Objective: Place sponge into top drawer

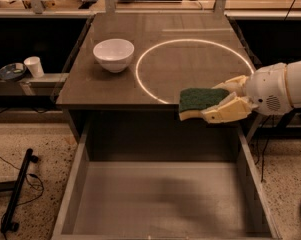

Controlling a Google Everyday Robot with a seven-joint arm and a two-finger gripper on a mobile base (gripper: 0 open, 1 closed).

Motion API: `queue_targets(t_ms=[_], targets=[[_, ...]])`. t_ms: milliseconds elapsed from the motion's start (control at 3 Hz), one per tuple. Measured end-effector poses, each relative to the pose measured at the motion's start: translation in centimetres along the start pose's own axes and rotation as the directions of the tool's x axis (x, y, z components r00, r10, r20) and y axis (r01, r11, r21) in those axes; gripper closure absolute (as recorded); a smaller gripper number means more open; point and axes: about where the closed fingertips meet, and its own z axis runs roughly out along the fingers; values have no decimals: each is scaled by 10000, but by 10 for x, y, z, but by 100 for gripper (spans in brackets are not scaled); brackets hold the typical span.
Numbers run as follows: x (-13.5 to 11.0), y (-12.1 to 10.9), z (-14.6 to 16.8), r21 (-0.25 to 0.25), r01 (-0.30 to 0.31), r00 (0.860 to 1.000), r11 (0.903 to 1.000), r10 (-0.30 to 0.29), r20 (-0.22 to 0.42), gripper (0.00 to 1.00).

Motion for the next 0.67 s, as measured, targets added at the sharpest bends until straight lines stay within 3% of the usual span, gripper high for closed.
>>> queue_targets(t_ms=[667], targets=[[6, 7, -6, 78, -151, 9999, 9999, 152, -50, 100]])
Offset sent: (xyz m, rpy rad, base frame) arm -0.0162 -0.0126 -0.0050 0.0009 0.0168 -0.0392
